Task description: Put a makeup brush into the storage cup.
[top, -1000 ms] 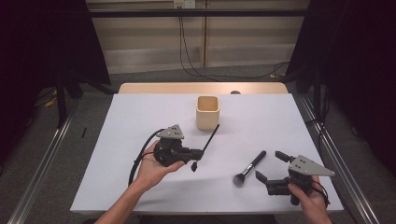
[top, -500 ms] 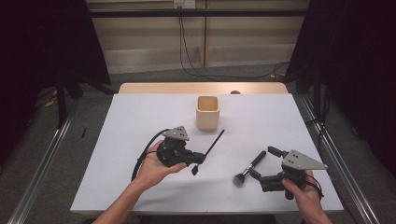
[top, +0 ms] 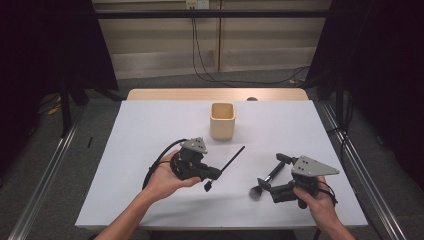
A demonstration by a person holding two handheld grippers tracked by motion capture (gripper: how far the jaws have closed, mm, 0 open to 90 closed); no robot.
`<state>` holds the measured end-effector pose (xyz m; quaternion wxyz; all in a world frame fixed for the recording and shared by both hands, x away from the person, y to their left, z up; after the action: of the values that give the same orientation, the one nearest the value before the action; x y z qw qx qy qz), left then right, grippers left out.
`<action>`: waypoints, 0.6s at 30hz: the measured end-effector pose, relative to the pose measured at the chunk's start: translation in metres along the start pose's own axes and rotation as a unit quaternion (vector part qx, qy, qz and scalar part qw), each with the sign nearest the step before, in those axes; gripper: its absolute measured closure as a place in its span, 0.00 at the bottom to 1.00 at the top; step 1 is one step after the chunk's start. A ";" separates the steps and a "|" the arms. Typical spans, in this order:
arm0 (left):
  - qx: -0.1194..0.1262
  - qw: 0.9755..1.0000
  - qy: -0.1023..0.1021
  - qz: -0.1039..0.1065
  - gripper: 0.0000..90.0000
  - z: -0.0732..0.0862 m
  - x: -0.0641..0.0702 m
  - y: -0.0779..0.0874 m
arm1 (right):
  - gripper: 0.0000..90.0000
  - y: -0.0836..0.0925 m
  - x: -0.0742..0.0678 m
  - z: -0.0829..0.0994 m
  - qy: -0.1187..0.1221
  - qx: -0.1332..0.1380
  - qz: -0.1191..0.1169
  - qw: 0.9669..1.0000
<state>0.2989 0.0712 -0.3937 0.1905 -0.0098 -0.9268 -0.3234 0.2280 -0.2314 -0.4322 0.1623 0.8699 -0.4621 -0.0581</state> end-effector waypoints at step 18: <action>-0.052 0.999 0.006 -0.014 0.96 0.000 -0.012 0.002 | 0.03 -0.020 -0.011 -0.010 0.011 -0.035 -0.045 0.998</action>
<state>0.3101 0.0738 -0.3973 0.1902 -0.0046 -0.9079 -0.3736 0.2399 -0.2093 -0.4301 0.1946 0.8843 -0.4183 -0.0717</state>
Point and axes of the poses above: each handheld gripper's, and its own axes: y roughly backward along the jaws, z roughly out of its underside, x roughly to its right, the point moved 1 cm from there along -y, roughly forward along the jaws, and after that the axes turned 9 degrees about z, right-handed, at the moved point
